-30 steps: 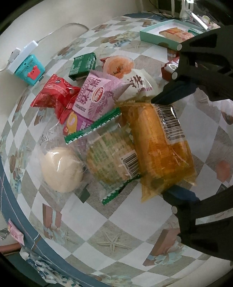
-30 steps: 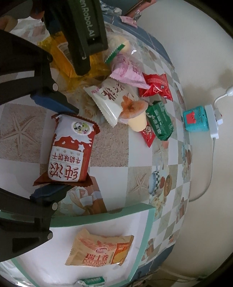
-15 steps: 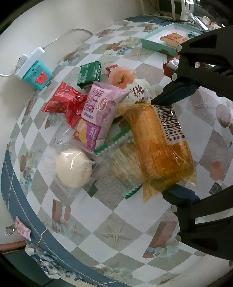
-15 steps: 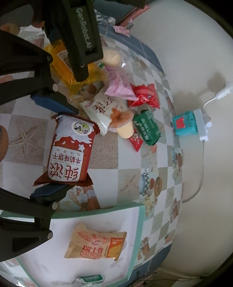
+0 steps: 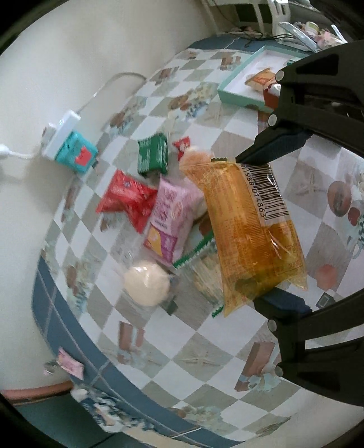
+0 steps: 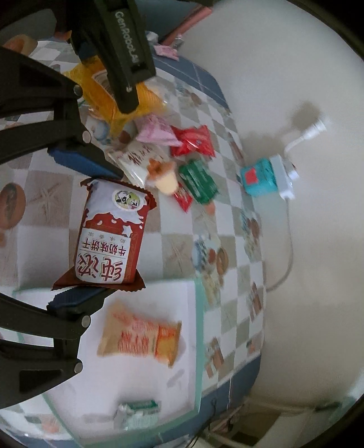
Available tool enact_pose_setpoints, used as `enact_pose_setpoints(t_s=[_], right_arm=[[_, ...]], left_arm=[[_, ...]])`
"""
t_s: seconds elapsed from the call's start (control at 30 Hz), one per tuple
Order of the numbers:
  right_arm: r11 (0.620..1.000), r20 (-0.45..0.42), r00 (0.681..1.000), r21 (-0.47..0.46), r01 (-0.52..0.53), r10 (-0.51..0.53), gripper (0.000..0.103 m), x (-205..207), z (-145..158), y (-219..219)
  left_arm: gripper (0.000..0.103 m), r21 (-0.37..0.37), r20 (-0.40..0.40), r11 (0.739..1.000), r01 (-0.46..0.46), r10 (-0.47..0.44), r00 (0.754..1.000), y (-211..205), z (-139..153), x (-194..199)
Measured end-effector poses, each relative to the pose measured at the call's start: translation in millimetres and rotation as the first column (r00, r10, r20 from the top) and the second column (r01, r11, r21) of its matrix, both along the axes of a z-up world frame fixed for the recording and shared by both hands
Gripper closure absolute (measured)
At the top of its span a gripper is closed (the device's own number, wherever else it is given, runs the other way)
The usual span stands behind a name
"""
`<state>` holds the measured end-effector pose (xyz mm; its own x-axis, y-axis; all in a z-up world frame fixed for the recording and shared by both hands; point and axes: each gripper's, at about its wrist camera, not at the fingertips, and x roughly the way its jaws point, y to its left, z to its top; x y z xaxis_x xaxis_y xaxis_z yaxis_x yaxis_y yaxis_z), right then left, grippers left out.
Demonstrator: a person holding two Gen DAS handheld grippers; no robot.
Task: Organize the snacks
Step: 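Carry both packs over the white tray and open both grippers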
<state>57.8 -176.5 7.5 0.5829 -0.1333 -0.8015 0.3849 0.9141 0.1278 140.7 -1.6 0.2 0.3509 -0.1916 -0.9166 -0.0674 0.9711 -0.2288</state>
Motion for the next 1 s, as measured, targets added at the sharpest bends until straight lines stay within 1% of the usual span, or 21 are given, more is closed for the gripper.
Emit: enact_pose_setpoints(t_s=[0.13,0.27,0.37,0.5,0.67,0.77,0.87,1.0], right_arm=[[0.997,0.004,0.997,-0.004,0.077,-0.077,0.031,-14.7,9.6,-27.0],[0.985,0.003,0.985,-0.008,0.174,-0.174,0.031,-34.2,16.4,-62.1],[0.968,0.002,0.968,-0.011,0.25,-0.25,0.031,-50.6,21.1,-88.7],[0.934,-0.007,0.934,-0.011,0.358,-0.358,0.031,-76.4,24.3,-125.7],[0.884,-0.017,0.884,0.0,0.467,-0.467,0.031,-109.0,24.6,-165.6],[0.857,-0.022,0.857,0.008,0.515,-0.514,0.031,-125.0,23.3,-183.1],[0.841,-0.025,0.841,0.024,0.541,-0.54,0.031,-134.5,20.8,-193.6],[0.832,-0.031,0.833,0.037,0.554,-0.553,0.031,-139.7,17.1,-201.3]], left_arm=[[0.022,-0.004,0.03,0.999,0.049,-0.049,0.998,-19.8,11.1,-6.3],[0.022,-0.008,0.045,0.994,0.108,-0.107,0.993,-43.6,17.0,-12.1],[0.022,-0.004,0.056,0.987,0.162,-0.162,0.985,-63.6,21.1,-18.8],[0.022,-0.002,0.062,0.971,0.237,-0.237,0.97,-89.1,25.1,-28.9],[0.022,0.008,0.063,0.944,0.329,-0.329,0.942,-122.5,27.9,-43.9],[0.022,0.017,0.064,0.921,0.389,-0.389,0.919,-144.6,28.7,-56.4],[0.022,0.027,0.06,0.894,0.447,-0.448,0.892,-165.8,26.8,-69.0],[0.021,0.066,0.04,0.859,0.507,-0.51,0.859,-189.9,18.2,-83.6]])
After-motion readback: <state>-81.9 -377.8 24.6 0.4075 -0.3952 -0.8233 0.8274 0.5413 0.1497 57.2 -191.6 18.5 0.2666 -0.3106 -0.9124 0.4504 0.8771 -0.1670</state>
